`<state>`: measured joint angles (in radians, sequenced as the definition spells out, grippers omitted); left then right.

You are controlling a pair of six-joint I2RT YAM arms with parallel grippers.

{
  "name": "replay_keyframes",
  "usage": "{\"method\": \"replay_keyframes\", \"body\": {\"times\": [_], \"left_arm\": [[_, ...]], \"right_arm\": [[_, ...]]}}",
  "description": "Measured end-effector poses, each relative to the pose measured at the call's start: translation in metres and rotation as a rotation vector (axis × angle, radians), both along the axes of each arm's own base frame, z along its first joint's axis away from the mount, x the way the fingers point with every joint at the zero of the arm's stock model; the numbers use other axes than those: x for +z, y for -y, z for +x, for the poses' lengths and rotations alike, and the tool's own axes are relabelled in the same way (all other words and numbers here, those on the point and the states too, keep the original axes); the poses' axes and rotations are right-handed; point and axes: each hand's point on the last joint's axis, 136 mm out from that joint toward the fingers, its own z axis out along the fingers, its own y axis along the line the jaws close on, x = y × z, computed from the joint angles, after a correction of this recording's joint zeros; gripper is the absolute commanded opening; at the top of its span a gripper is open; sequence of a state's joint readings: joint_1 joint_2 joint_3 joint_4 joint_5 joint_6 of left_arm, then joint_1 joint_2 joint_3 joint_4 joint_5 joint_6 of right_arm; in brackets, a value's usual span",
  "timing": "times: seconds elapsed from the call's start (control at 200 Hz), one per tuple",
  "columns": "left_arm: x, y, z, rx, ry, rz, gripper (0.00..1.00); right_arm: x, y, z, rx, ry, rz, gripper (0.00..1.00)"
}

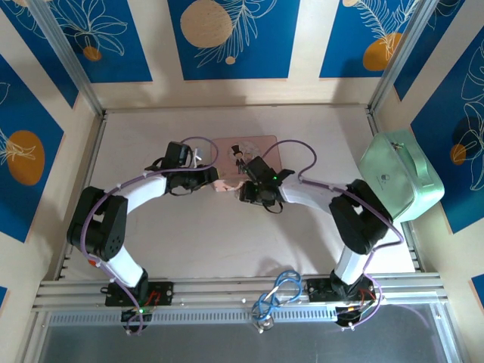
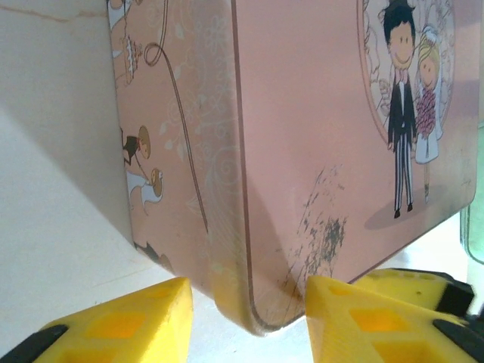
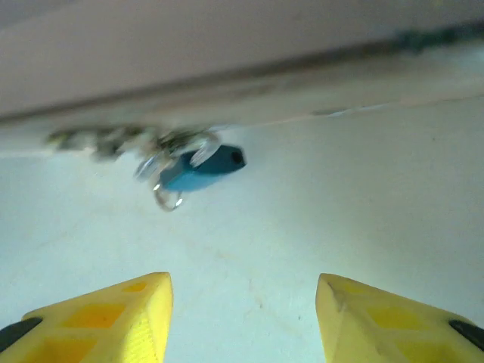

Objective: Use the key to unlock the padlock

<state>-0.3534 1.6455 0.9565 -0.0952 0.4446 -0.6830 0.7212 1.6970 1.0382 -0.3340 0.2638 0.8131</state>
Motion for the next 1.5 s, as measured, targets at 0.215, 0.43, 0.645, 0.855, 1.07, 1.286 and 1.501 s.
{"method": "replay_keyframes", "body": {"times": [0.215, 0.43, 0.645, 0.855, 1.07, 1.286, 1.501], "left_arm": [[0.009, 0.000, 0.001, -0.006, -0.002, 0.012, 0.58], [0.027, 0.002, 0.013, -0.001, 0.042, 0.012, 0.58], [0.023, -0.001, 0.011, 0.001, 0.026, 0.032, 0.58], [0.026, 0.000, 0.014, -0.004, 0.036, 0.038, 0.57], [0.022, 0.000, 0.014, -0.005, 0.027, 0.041, 0.53], [0.020, 0.000, 0.014, -0.005, 0.022, 0.042, 0.50], [0.021, 0.001, 0.014, -0.009, 0.020, 0.038, 0.48]], "right_arm": [[0.033, -0.003, -0.003, 0.122, 0.163, 0.133, 0.56], [0.044, 0.005, 0.002, 0.137, 0.242, 0.194, 0.55], [0.047, 0.005, 0.002, 0.153, 0.321, 0.215, 0.60], [0.037, 0.009, 0.009, 0.151, 0.354, 0.207, 0.59], [0.021, -0.006, 0.019, 0.205, 0.327, 0.216, 0.54], [0.001, -0.011, 0.017, 0.232, 0.285, 0.186, 0.53], [-0.007, -0.013, 0.023, 0.244, 0.275, 0.147, 0.53]]}}
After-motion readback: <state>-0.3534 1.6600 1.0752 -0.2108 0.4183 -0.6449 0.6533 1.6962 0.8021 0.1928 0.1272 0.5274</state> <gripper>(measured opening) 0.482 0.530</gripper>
